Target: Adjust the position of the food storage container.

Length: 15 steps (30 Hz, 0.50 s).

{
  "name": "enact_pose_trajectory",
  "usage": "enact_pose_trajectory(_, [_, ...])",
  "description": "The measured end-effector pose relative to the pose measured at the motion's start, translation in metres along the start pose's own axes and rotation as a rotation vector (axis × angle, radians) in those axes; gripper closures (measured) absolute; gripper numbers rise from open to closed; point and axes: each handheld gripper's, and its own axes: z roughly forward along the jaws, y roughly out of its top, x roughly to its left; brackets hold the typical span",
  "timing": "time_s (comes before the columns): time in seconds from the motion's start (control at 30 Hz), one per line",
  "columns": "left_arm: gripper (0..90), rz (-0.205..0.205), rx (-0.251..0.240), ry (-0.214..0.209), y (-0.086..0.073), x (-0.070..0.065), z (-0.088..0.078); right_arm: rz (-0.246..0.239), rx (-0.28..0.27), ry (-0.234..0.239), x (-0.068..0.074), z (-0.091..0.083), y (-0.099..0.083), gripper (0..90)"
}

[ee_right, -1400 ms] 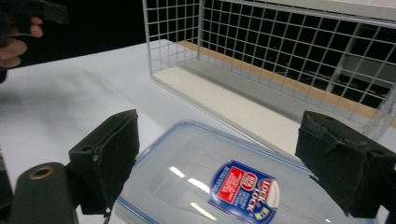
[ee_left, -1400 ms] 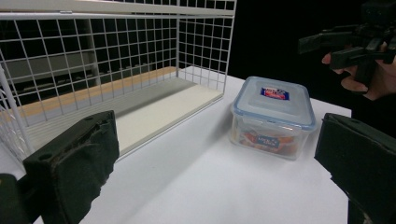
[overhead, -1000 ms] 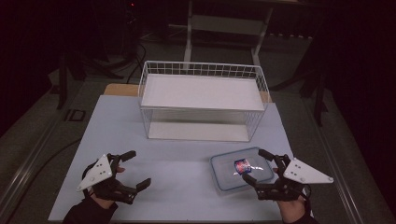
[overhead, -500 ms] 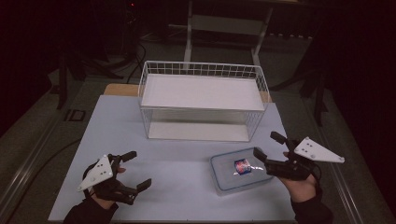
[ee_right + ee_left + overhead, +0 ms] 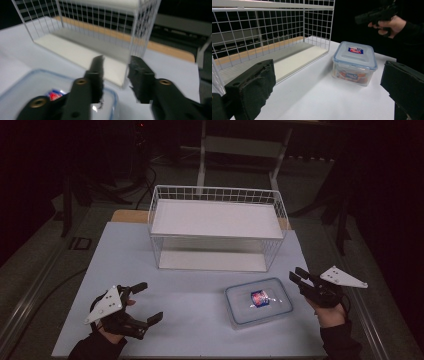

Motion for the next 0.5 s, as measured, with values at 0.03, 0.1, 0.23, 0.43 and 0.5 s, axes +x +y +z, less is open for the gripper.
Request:
enact_pose_trajectory(0.03, [0.0, 0.0, -0.001, 0.0, 0.0, 0.0, 0.0, 0.003, 0.015, -0.003, -0.002, 0.001, -0.005, 72.0])
enact_pose_trajectory(0.1, [0.0, 0.001, 0.0, -0.003, 0.0, 0.0, 0.001, 0.003, 0.041, -0.012, -0.005, 0.004, -0.014, 76.7])
enact_pose_trajectory(0.23, [0.0, 0.007, 0.006, -0.005, 0.0, -0.001, 0.001, 0.012, 0.105, -0.015, -0.011, 0.008, -0.035, 89.5])
enact_pose_trajectory(0.43, [0.0, 0.005, 0.006, -0.004, 0.0, 0.0, 0.001, 0.038, 0.151, 0.009, -0.012, 0.009, -0.06, 89.9])
enact_pose_trajectory(0.5, [0.0, 0.006, 0.008, -0.006, 0.0, 0.0, 0.001, 0.046, 0.165, 0.022, -0.01, 0.01, -0.065, 89.9])
